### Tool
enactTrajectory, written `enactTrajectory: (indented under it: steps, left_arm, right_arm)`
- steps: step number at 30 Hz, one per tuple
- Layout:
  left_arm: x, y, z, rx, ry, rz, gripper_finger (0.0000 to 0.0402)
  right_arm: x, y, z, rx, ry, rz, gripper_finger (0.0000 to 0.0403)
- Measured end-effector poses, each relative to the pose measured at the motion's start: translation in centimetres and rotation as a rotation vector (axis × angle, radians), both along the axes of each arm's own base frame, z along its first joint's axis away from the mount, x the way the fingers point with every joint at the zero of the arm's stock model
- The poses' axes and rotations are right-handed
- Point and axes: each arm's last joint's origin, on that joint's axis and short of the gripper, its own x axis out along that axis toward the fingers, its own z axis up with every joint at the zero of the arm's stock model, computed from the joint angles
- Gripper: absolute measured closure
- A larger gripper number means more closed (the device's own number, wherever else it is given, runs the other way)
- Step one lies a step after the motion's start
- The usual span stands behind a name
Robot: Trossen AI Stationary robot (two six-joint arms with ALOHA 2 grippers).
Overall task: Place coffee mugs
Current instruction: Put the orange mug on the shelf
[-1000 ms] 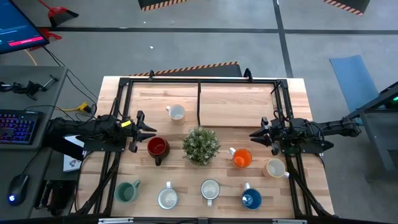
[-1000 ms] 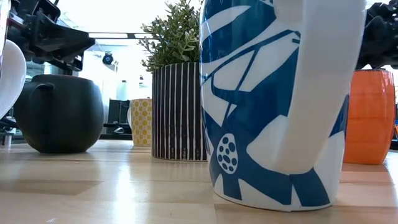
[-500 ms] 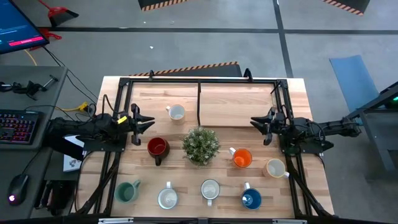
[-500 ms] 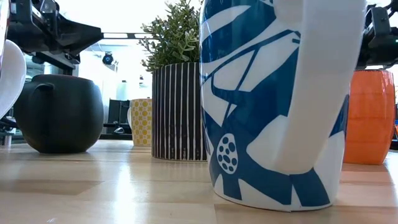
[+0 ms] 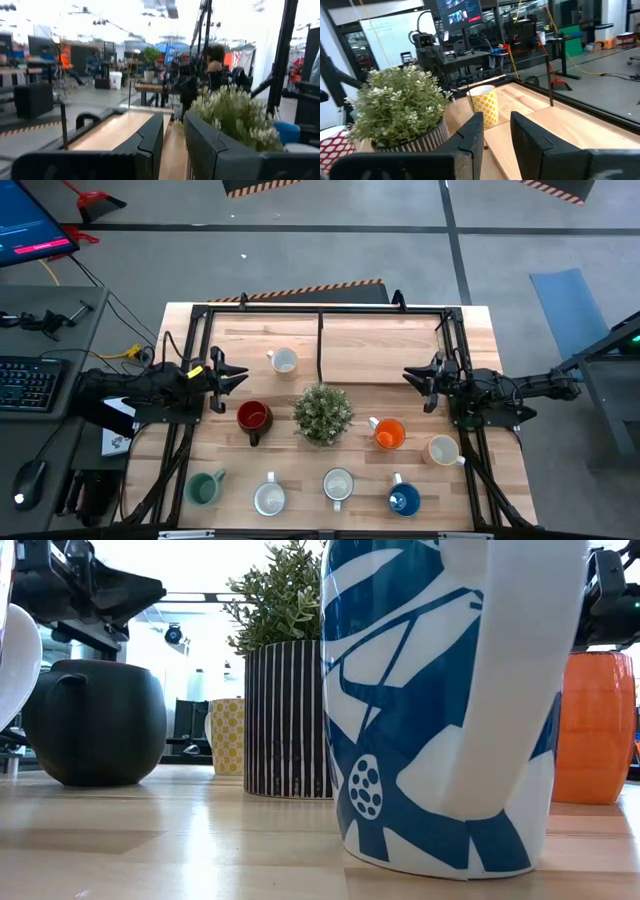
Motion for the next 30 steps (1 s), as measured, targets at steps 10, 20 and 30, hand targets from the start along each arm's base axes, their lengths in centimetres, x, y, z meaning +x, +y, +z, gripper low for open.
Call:
enactTrajectory:
  steps: [10, 20, 30]
  left_arm:
    - [-0.4, 0.7, 4.7, 0.247, -0.044, 0.149, 0.0332]
    - [3.1, 3.0, 7.4, 0.384, 0.102, 0.321, 0.0332]
    - [6.1, 5.1, 7.2, 0.284, 0.476, 0.105, 0.0332]
  right_arm:
    - [-0.2, -0.4, 0.7, -0.046, -0.049, -0.141, 0.0322]
    - [-0.2, -0.4, 0.9, -0.07, -0.056, -0.152, 0.0322]
    - [-0.9, -0.6, 4.3, -0.154, -0.122, -0.209, 0.0322]
